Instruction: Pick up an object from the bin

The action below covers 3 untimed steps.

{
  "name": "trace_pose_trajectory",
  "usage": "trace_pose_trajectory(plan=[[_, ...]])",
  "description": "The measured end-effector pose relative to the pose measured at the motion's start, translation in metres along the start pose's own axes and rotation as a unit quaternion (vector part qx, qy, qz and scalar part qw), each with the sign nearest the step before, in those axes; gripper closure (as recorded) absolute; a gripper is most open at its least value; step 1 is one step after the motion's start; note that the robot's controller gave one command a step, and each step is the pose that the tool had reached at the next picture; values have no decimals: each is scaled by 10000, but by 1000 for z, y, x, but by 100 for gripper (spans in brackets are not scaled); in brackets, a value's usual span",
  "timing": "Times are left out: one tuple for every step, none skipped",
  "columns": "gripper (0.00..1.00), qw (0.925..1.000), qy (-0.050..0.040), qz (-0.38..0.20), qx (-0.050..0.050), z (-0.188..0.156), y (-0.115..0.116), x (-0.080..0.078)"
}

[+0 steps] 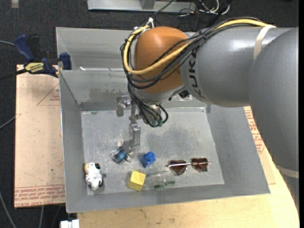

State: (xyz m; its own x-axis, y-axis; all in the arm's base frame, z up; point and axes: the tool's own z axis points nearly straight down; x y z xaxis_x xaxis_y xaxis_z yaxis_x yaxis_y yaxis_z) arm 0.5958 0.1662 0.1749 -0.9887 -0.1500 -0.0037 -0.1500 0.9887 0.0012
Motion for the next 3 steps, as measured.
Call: trace_pose_trajectory(plan=[[0,9851,19,-1719,-3,18,-9,15],[0,9726,1,-2326,0,36,-7,4],[0,9442,-3,-3294,-4,103,4,7]])
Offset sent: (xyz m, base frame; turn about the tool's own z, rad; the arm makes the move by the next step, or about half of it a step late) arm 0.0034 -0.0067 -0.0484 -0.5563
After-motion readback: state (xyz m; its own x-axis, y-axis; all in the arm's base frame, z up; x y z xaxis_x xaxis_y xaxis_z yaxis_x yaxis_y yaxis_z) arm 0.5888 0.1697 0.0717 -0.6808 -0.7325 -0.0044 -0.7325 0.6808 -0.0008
